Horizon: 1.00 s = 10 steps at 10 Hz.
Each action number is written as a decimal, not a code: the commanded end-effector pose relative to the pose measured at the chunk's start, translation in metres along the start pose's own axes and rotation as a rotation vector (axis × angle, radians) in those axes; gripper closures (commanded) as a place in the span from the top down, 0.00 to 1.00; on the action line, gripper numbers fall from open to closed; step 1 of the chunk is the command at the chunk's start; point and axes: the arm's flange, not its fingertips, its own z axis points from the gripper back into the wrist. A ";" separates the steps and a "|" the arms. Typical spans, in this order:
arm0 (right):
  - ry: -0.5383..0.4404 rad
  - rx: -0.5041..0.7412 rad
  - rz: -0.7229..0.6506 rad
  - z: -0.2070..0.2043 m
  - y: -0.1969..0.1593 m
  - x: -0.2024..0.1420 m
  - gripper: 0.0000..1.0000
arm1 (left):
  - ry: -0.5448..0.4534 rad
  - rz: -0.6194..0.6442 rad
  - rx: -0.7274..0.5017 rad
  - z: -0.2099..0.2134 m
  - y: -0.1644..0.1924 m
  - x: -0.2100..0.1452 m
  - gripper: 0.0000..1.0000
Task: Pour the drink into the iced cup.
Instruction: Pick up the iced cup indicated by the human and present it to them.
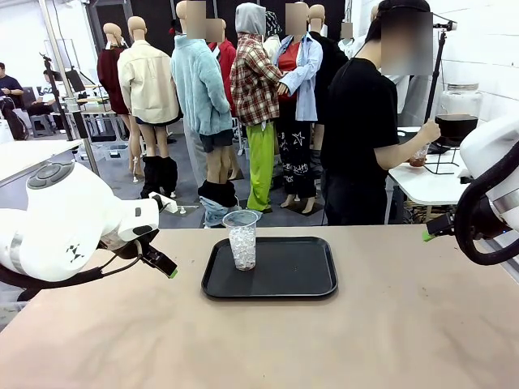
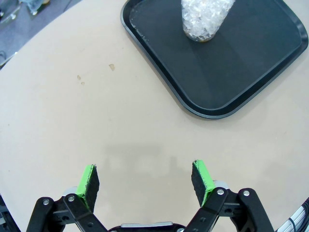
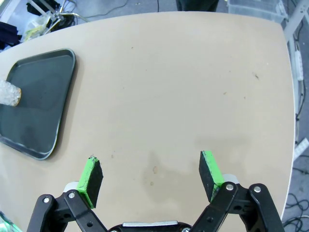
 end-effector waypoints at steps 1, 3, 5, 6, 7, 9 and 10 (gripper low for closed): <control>-0.010 0.004 0.008 -0.001 0.001 -0.001 1.00 | -0.001 0.004 0.000 0.001 0.001 -0.001 1.00; -0.010 0.004 0.008 -0.001 0.001 -0.001 1.00 | -0.001 0.004 0.000 0.001 0.001 -0.001 1.00; -0.010 0.004 0.008 -0.001 0.001 -0.001 1.00 | -0.001 0.004 0.000 0.001 0.001 -0.001 1.00; -0.010 0.004 0.008 -0.001 0.001 -0.001 1.00 | -0.001 0.004 0.000 0.001 0.001 -0.001 1.00; -0.010 0.004 0.008 -0.001 0.001 -0.001 1.00 | -0.001 0.004 0.000 0.001 0.001 -0.001 1.00; -0.010 0.004 0.008 -0.001 0.001 -0.001 1.00 | -0.001 0.004 0.000 0.001 0.001 -0.001 1.00; -0.010 0.004 0.008 -0.001 0.001 -0.001 1.00 | -0.001 0.004 0.000 0.001 0.001 -0.001 1.00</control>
